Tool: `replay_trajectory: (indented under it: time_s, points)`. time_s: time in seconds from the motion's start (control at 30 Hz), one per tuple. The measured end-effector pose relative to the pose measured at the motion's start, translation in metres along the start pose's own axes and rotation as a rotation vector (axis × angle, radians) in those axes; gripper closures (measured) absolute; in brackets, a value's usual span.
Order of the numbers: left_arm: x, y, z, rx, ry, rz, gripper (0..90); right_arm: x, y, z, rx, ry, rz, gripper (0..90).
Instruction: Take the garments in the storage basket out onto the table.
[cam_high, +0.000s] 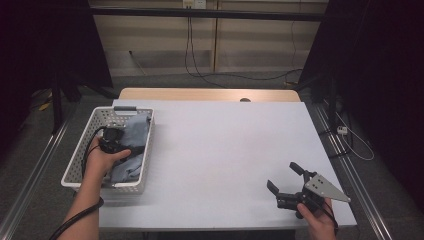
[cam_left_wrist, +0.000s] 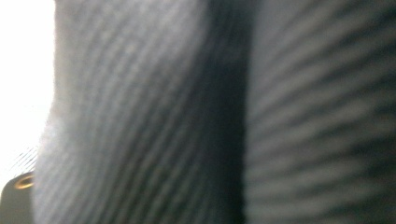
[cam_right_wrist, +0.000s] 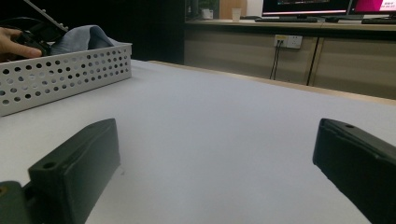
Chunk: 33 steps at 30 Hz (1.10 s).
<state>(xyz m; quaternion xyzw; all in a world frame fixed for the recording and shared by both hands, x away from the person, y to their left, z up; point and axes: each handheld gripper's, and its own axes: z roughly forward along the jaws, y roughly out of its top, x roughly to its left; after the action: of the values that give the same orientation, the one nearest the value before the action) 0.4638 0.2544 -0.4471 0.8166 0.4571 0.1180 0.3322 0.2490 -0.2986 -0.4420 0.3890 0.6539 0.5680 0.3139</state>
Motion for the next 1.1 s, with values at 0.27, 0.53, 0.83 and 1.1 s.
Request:
replay_trajectory:
  time_s: [0.27, 0.53, 0.83, 1.1]
  points:
    - [0.001, -0.002, -0.006, -0.013, -0.008, 0.011, 43.2, 0.000, 0.000, 0.000, -0.001, -0.001, -0.001, 0.3]
    - [-0.003, 0.003, -0.009, 0.009, -0.005, -0.009, 62.3, 0.000, 0.000, 0.000, 0.002, -0.003, -0.003, 0.3]
    - [-0.005, 0.009, -0.014, 0.033, 0.011, -0.047, 68.6, -0.001, 0.000, 0.000, 0.002, -0.004, 0.000, 0.3]
    - [-0.007, 0.023, -0.027, 0.089, 0.001, -0.075, 70.7, -0.002, 0.000, -0.001, 0.000, -0.007, -0.002, 0.3]
